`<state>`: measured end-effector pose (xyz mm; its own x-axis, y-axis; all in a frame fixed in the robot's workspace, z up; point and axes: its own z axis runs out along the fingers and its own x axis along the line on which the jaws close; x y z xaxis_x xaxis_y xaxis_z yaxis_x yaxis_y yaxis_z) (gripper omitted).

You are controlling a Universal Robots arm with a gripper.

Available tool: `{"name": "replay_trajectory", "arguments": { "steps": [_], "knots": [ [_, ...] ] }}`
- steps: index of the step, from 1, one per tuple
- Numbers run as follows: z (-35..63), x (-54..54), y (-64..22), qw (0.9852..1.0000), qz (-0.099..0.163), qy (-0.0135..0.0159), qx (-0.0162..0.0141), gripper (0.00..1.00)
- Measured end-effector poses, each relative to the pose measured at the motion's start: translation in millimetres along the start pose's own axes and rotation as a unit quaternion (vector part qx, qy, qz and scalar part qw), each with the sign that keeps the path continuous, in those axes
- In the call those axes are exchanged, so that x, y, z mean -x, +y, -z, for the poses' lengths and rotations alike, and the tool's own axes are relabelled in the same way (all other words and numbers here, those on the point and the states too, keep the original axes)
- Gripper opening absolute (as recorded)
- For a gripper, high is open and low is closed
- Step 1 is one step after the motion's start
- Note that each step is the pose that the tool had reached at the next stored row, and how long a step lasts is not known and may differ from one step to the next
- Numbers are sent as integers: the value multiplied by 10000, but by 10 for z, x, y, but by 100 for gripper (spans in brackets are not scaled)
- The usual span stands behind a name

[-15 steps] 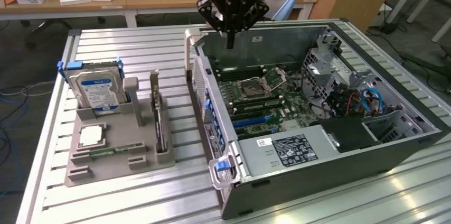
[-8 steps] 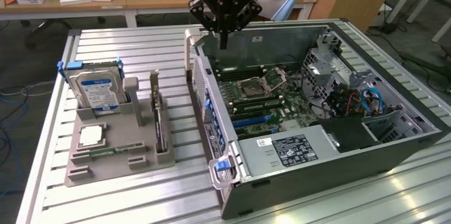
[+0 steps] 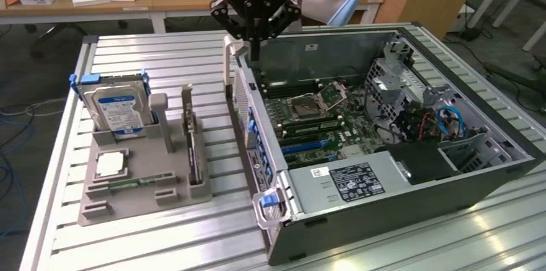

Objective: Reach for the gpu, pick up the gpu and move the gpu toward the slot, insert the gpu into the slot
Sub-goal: 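Reach for the gpu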

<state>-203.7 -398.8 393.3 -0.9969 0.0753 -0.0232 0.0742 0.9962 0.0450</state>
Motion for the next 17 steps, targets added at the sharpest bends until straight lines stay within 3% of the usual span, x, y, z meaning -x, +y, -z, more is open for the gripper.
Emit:
{"name": "replay_trajectory", "arguments": {
  "steps": [17],
  "knots": [
    [20, -767, -59, 10000, 0, -1, 1, 10]
  ]
}}
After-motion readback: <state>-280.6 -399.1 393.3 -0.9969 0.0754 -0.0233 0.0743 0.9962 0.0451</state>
